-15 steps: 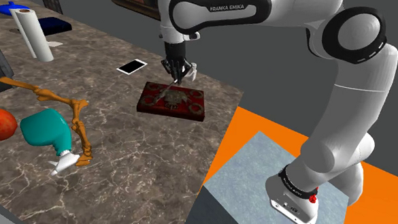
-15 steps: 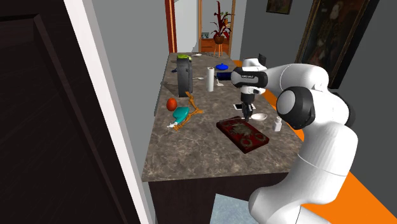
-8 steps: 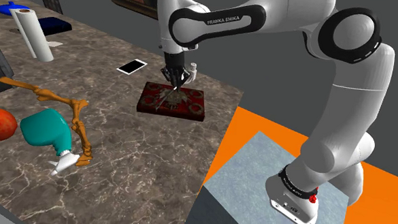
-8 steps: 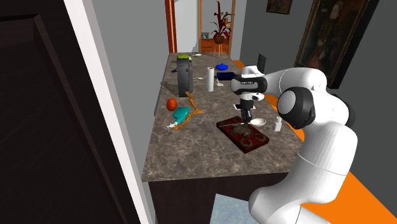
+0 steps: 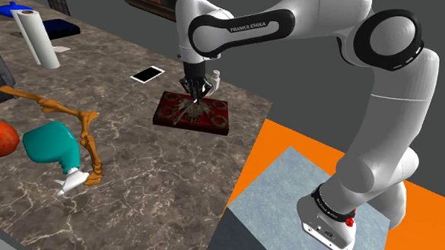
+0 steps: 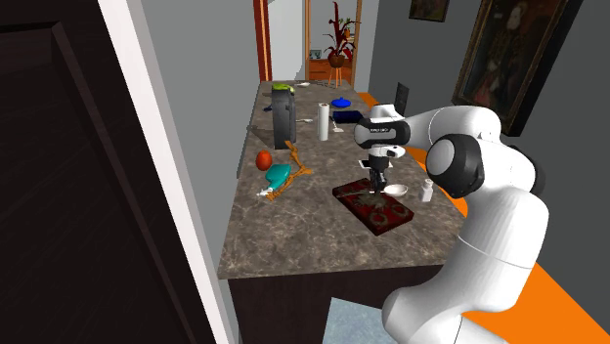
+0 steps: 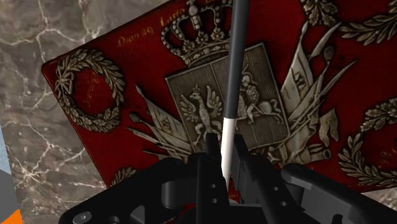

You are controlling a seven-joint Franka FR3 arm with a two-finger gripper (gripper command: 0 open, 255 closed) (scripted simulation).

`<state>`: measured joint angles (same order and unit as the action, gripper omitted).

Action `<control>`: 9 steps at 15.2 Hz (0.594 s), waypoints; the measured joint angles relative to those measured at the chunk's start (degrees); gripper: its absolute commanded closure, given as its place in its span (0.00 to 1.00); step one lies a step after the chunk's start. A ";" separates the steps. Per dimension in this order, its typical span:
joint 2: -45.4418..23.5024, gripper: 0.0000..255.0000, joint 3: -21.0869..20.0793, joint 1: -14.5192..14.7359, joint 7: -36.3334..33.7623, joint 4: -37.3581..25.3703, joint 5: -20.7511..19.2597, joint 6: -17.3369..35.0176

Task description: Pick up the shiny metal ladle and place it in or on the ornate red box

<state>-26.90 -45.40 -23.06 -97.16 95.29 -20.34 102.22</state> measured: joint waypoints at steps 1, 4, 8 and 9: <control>0.00 0.00 0.00 0.00 0.00 0.00 0.00 0.00; 0.00 0.00 0.00 0.00 0.00 0.00 0.00 0.00; 0.18 0.00 -0.15 0.17 -0.01 -0.68 0.21 -0.79; 0.41 0.00 -0.29 0.25 0.22 -1.72 0.44 -1.93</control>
<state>-26.49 -45.69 -22.81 -96.94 93.57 -19.90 100.29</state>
